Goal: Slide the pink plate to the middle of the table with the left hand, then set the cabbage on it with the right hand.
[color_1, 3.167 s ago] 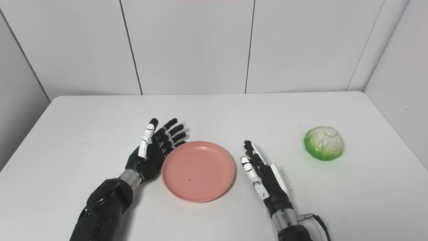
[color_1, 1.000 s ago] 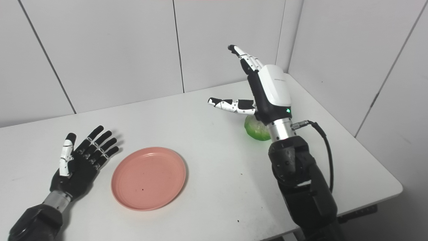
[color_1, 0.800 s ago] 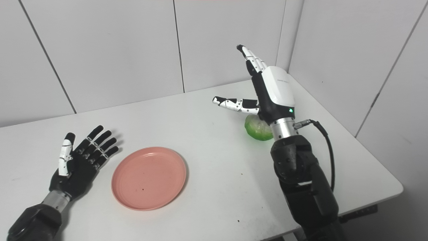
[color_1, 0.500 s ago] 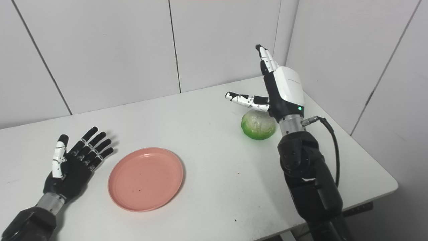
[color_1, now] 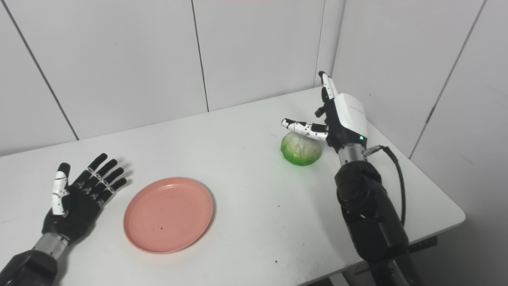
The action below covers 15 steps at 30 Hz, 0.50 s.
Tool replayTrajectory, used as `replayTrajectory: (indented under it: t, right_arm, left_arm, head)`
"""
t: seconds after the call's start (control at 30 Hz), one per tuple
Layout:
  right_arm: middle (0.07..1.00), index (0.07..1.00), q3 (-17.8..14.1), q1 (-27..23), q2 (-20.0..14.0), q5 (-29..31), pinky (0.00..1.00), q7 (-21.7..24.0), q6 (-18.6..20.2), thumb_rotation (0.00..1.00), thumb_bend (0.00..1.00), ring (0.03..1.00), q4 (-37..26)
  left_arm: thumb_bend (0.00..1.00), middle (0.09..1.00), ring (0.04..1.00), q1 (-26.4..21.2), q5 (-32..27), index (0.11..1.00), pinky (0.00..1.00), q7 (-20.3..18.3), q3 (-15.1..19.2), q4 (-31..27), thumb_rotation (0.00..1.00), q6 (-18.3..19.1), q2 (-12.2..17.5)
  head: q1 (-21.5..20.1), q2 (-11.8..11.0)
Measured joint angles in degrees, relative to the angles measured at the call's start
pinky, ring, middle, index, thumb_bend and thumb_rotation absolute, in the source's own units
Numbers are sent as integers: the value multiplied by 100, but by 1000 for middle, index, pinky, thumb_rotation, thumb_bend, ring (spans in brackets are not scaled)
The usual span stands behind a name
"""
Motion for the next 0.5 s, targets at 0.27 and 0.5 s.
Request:
replayTrajectory:
  t: [0.27, 0.5]
  right_arm:
    - [947, 968, -17, 80, -16, 224, 734, -286, -90, 601, 1000, 864, 446]
    - [947, 972, 0, 90, -20, 466, 754, -456, -258, 596, 1000, 869, 800]
  left_arm:
    - [643, 863, 847, -1, 0, 857, 819, 0, -5, 0, 976, 0, 29]
    - [642, 869, 853, 0, 0, 862, 829, -1, -4, 0, 985, 0, 39]
  head:
    - [-26, 35]
    - [-18, 35]
